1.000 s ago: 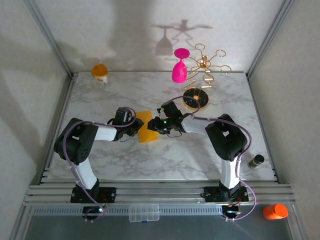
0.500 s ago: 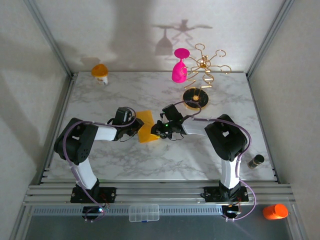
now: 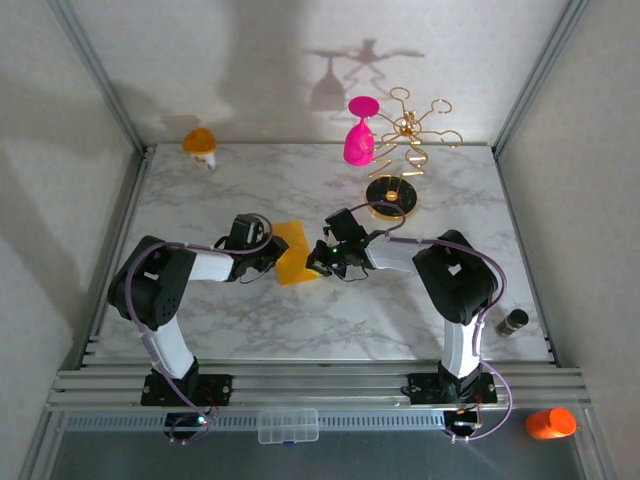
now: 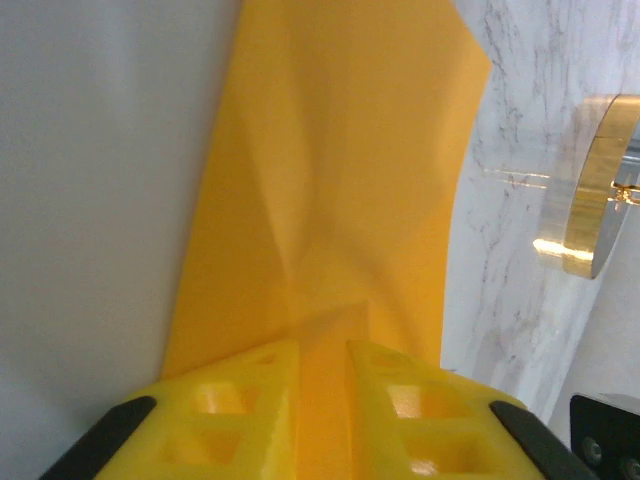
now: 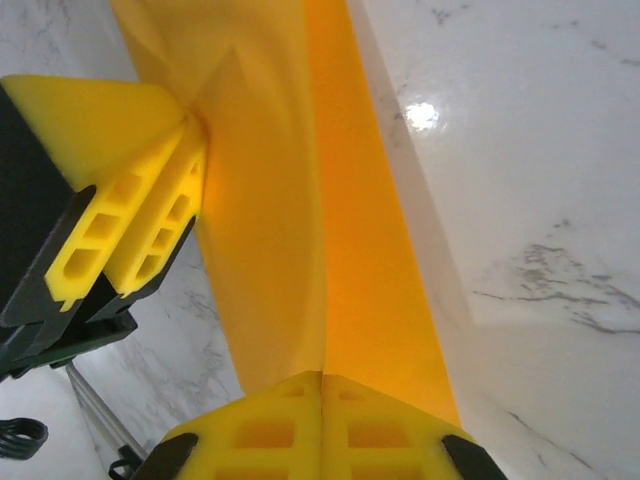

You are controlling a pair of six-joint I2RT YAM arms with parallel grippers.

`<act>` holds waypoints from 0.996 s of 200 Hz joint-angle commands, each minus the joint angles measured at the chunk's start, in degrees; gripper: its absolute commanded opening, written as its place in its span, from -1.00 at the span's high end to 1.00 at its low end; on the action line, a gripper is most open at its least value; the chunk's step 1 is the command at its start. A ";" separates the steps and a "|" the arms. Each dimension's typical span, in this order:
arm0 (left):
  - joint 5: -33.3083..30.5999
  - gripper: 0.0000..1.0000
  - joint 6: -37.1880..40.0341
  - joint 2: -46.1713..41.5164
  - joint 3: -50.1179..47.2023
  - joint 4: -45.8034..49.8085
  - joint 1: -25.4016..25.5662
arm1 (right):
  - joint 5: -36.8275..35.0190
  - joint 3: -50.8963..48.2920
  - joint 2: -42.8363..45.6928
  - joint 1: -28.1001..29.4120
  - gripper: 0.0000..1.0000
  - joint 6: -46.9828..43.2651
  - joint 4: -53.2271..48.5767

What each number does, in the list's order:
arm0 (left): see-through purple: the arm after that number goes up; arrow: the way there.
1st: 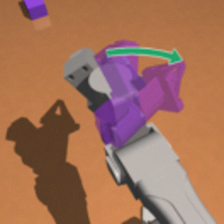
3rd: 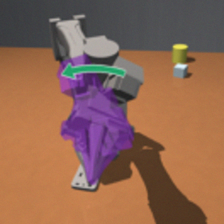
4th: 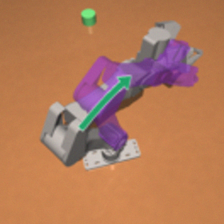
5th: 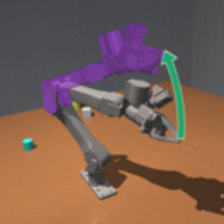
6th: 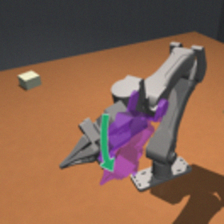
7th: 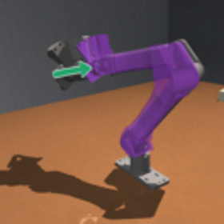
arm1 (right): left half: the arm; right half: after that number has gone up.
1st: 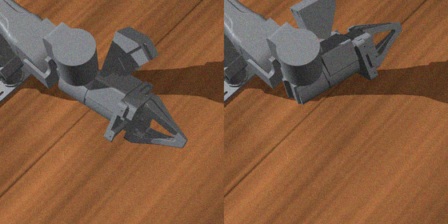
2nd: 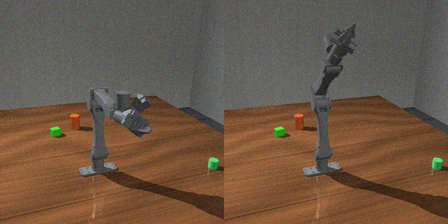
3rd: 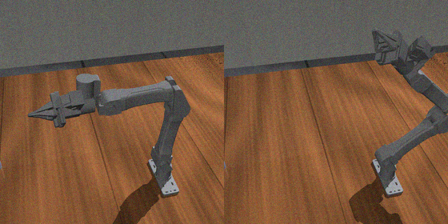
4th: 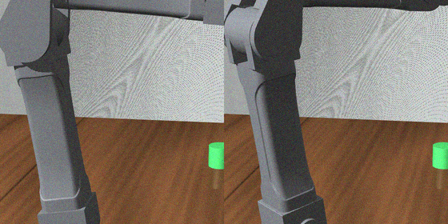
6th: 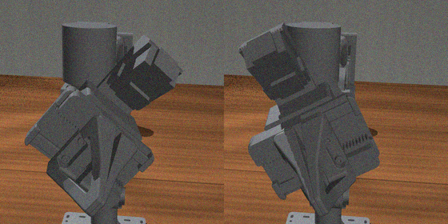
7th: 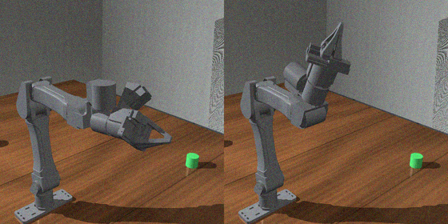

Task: Fold a paper plane with a square sheet of paper (pick it up from the middle)
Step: Fold the triangle a second time at the center of the table.

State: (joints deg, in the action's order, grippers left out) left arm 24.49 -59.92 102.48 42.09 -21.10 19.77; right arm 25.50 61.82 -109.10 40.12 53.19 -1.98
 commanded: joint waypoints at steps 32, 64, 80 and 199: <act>2.14 0.20 6.44 -4.83 2.85 4.68 0.92 | -3.15 -3.97 6.12 -2.22 1.00 -1.76 -5.76; 3.18 0.14 8.24 -2.30 4.90 4.64 2.33 | -3.06 -6.93 9.35 -2.68 1.00 -1.69 -7.41; 4.30 0.18 8.67 -0.60 5.90 3.57 3.19 | -2.70 -8.00 10.11 -2.76 1.00 -1.38 -7.58; 0.69 0.49 10.25 7.25 9.77 9.32 4.93 | -0.21 -8.48 10.00 -2.70 1.00 -2.77 -0.94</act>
State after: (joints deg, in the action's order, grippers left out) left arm 27.05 -50.13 107.57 51.29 -14.59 24.34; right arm 23.31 53.95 -100.05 37.36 51.94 -6.46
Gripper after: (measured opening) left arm 0.260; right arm 0.060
